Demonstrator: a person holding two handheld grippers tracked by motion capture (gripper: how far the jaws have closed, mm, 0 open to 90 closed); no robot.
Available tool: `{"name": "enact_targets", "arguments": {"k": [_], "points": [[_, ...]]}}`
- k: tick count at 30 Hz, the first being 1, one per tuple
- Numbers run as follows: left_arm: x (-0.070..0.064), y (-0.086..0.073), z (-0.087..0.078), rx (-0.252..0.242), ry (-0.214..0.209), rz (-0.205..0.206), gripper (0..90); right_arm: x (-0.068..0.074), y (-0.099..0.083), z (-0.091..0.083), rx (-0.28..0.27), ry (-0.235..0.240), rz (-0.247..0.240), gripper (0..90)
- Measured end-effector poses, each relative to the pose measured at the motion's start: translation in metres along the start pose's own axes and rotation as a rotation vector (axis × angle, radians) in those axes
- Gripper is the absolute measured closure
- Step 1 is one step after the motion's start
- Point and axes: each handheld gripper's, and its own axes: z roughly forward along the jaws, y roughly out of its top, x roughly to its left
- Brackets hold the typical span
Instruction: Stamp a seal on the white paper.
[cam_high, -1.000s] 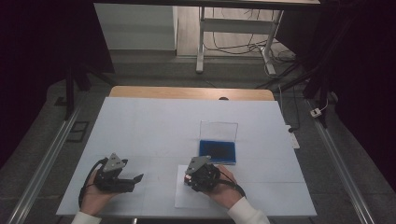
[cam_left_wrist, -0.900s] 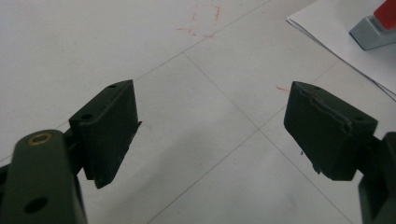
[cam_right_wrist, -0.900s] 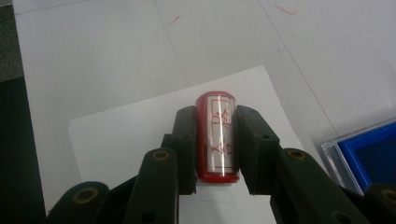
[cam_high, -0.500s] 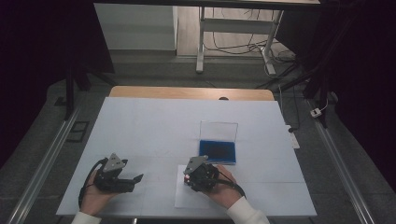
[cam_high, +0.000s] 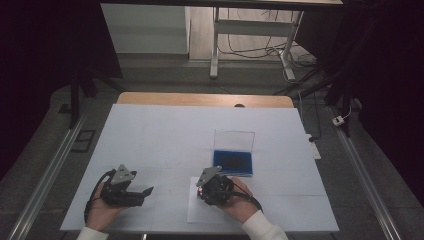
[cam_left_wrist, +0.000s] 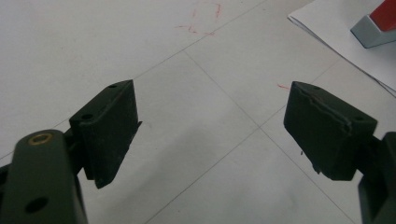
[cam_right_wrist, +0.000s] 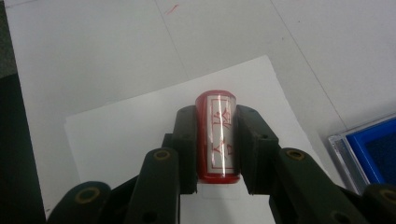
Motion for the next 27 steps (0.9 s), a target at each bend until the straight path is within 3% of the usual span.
{"name": "enact_targets", "arguments": {"k": [10, 27], "points": [[0.0000, -0.0001, 0.0000, 0.000, 0.000, 0.001, 17.8, -0.0027, -0.0037, 0.0010, -0.029, 0.012, 0.014, 70.4], [0.0003, -0.0003, 0.0001, 0.003, 0.003, 0.003, 17.7, -0.0032, -0.0031, 0.0014, -0.020, 0.017, 0.020, 70.5]]}}
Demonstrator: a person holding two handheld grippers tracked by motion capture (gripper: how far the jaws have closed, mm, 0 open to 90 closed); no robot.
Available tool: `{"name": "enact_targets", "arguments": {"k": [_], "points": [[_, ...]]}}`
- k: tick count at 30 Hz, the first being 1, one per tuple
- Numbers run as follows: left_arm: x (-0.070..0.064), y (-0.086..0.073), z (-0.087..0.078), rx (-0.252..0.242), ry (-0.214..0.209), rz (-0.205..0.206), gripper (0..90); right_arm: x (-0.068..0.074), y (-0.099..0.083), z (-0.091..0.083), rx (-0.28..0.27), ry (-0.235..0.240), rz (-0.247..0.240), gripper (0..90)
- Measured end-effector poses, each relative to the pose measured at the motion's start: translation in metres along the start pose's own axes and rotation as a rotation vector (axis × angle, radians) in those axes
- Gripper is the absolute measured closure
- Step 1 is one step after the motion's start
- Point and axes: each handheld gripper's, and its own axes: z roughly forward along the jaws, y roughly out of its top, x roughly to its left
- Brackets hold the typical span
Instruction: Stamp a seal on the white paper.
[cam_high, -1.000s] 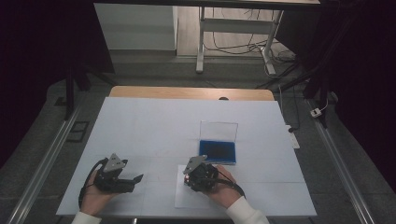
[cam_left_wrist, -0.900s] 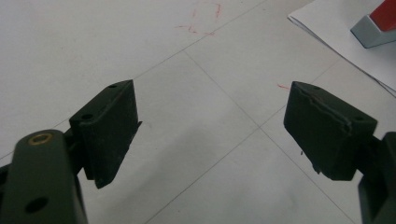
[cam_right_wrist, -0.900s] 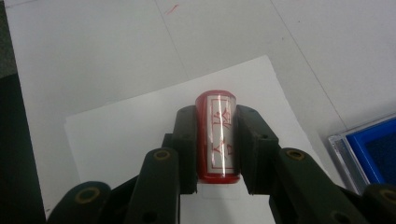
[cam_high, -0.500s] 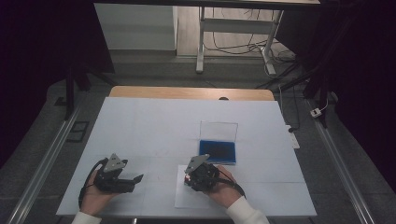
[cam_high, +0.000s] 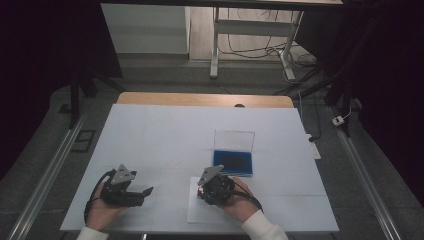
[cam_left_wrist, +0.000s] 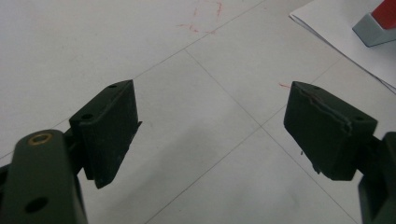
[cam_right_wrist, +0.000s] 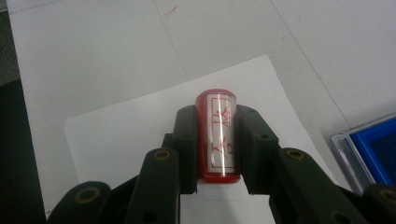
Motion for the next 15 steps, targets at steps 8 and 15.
{"name": "enact_targets", "arguments": {"k": [8, 15], "points": [[0.0005, -0.0002, -0.0001, 0.000, 0.000, 0.000, 17.7, 0.0002, -0.0003, 0.0002, -0.002, -0.001, -0.003, 70.5], [-0.0002, -0.0003, 0.0008, 0.002, -0.001, 0.001, 17.7, -0.0003, -0.0016, 0.0005, -0.013, 0.002, 0.003, 70.4]]}}
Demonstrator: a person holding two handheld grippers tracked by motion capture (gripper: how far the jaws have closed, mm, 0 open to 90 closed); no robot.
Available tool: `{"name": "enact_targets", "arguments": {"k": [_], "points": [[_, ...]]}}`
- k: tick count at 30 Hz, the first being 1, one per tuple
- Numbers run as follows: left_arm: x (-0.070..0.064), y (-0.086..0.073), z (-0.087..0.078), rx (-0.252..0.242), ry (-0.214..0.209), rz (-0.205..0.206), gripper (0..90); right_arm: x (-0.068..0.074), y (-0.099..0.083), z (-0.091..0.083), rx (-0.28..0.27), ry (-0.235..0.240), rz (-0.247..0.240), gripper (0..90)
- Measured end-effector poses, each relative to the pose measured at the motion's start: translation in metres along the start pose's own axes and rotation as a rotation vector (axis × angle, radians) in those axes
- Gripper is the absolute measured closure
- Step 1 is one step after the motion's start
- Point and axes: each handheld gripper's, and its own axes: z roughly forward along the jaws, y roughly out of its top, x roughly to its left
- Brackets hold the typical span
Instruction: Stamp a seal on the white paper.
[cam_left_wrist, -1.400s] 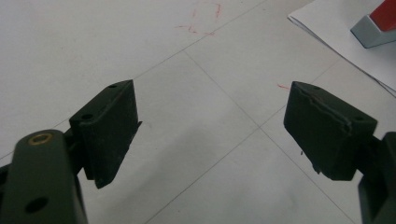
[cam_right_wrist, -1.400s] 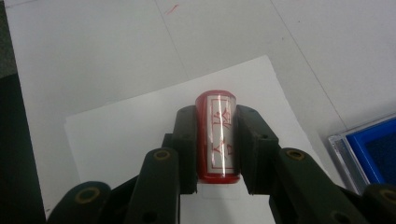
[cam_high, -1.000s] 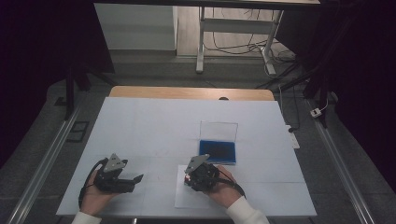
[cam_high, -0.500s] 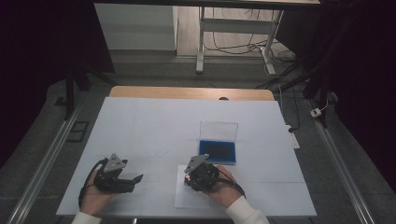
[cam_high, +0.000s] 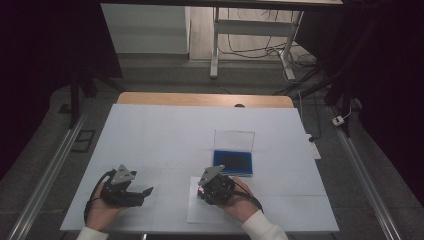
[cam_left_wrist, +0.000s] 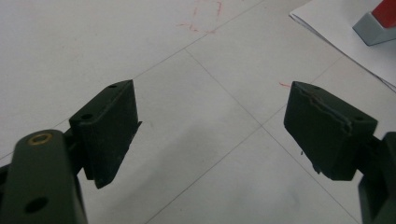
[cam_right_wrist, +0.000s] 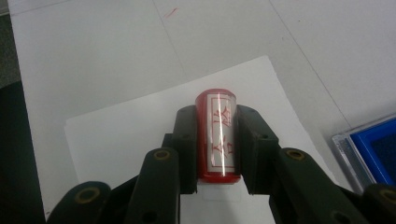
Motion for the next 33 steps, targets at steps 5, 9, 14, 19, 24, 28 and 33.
{"name": "enact_targets", "arguments": {"k": [5, 9, 14, 19, 24, 28, 33], "points": [[0.000, 0.000, -0.001, -0.001, 0.001, 0.001, 17.7, 0.001, 0.000, 0.000, 0.001, -0.003, -0.001, 70.2], [0.001, 0.000, 0.001, 0.004, 0.001, 0.000, 17.7, 0.001, 0.003, -0.002, 0.010, -0.009, -0.006, 69.6], [0.001, -0.001, 0.001, 0.001, 0.004, -0.002, 17.7, -0.004, 0.005, -0.014, -0.064, 0.013, 0.052, 69.2], [0.001, -0.001, 0.000, 0.003, 0.004, -0.001, 17.6, -0.009, 0.008, -0.038, -0.153, 0.019, 0.079, 69.2], [0.001, -0.001, 0.001, 0.004, 0.004, 0.000, 17.7, -0.011, 0.008, -0.049, -0.177, 0.017, 0.081, 69.2], [0.001, -0.001, 0.001, 0.005, 0.008, 0.000, 17.6, -0.015, 0.006, -0.051, -0.181, 0.021, 0.091, 69.1], [0.000, -0.001, 0.000, 0.004, 0.005, 0.006, 17.7, -0.019, 0.004, -0.053, -0.181, 0.010, 0.100, 69.1]]}}
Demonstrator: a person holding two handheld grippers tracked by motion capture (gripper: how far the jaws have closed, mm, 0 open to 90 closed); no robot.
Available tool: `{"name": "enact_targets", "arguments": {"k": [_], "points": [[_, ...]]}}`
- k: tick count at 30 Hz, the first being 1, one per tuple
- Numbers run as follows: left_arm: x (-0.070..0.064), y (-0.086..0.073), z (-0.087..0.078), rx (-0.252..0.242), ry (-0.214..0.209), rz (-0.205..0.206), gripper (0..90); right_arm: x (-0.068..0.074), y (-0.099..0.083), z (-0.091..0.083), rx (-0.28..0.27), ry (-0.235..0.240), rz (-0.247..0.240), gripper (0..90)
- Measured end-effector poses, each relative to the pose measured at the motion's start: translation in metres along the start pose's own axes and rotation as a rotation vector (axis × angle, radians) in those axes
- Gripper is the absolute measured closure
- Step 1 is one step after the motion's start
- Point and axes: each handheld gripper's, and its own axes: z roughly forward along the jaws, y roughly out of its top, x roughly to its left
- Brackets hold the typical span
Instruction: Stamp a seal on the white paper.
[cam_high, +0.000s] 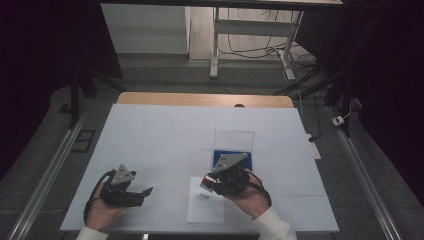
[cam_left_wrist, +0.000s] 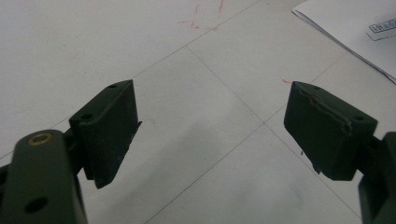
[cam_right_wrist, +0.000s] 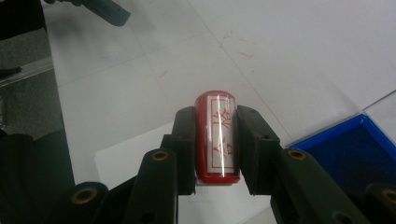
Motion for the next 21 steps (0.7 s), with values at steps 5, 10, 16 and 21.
{"name": "enact_targets", "arguments": {"k": [5, 10, 16, 21], "points": [[0.001, 0.000, 0.001, -0.001, 0.001, -0.002, 17.7, -0.004, -0.001, -0.003, -0.009, -0.008, 0.015, 69.1], [0.001, 0.000, 0.001, -0.001, 0.005, -0.003, 17.7, -0.010, -0.002, -0.007, -0.017, -0.016, 0.022, 69.1], [0.001, 0.000, 0.001, -0.001, 0.004, -0.003, 17.7, -0.014, -0.003, -0.014, -0.033, -0.029, 0.025, 69.1], [0.001, -0.001, 0.001, 0.002, 0.004, 0.000, 17.7, -0.018, -0.004, -0.018, -0.040, -0.040, 0.034, 69.0]]}}
